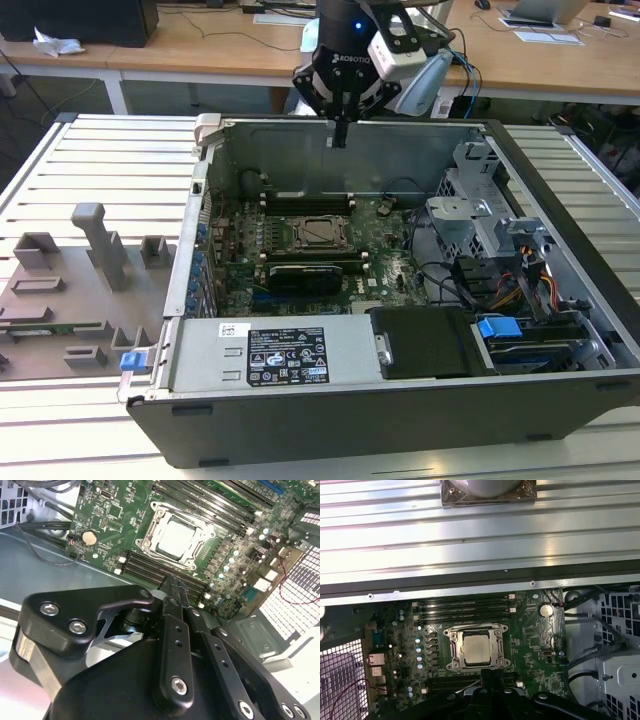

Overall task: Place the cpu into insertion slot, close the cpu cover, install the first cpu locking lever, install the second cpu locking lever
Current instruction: 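Install the first cpu locking lever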

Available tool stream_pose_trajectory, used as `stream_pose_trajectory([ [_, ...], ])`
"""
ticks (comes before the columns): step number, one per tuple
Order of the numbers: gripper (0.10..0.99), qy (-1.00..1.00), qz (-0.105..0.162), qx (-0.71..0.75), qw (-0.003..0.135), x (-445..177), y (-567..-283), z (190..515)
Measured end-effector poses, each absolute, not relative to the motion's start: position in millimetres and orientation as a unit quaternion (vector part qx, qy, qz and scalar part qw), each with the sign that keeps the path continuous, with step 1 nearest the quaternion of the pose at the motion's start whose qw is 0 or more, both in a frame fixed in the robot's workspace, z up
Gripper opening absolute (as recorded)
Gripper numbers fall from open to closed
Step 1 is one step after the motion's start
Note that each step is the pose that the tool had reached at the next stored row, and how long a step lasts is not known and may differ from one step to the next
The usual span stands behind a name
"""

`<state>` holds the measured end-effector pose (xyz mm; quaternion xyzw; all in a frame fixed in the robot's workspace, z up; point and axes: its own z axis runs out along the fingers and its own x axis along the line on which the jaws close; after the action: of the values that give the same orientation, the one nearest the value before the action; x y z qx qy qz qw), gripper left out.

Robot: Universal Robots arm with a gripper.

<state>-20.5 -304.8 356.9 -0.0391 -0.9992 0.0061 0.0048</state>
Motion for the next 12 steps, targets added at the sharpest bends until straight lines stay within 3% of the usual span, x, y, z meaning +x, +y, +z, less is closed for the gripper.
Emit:
stream_pose_trajectory([
  [12,0.106,-0.999,0.006,-0.039,0.005,-20.5,-304.8,366.9],
])
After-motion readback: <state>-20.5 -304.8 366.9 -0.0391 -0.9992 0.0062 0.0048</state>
